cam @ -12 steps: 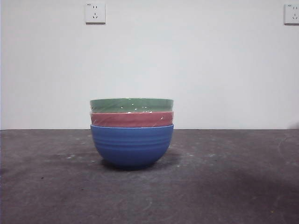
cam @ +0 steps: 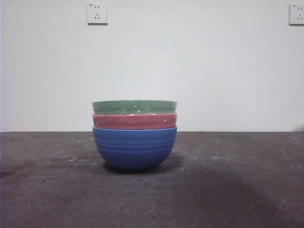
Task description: Pick up the green bowl on the top,put the green bowl on the left,pick up the red bowl in the middle,put the red bowl on the right
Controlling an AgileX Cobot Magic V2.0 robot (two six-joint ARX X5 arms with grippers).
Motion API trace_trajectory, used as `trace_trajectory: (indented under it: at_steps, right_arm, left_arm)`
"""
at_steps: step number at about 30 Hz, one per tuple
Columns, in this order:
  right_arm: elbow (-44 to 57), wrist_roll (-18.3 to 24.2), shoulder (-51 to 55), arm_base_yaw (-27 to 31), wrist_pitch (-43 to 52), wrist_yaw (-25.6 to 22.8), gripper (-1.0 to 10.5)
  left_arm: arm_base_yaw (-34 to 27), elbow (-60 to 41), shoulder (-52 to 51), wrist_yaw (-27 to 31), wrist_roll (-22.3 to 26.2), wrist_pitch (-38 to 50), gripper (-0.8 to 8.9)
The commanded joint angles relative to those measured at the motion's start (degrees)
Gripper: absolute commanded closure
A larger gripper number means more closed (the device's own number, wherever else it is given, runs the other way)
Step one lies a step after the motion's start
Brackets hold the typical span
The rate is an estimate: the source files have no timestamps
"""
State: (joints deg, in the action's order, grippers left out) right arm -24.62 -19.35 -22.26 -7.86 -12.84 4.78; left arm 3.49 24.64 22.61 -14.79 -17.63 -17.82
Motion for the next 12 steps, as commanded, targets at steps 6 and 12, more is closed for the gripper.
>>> trace_trajectory:
  at_steps: [6, 12]
  right_arm:
    - [-14.1, 13.6, -15.3, -0.1, -4.8, 8.0, 9.5]
    - [-23.4, 22.0, -26.9, -0.1, -13.9, 16.6, 9.5]
  left_arm:
    - [-0.2, 13.3, 16.1, -10.7, 10.3, -3.1, 8.2]
    - [0.4, 23.0, 27.9, -20.5, 16.6, -9.1, 8.2]
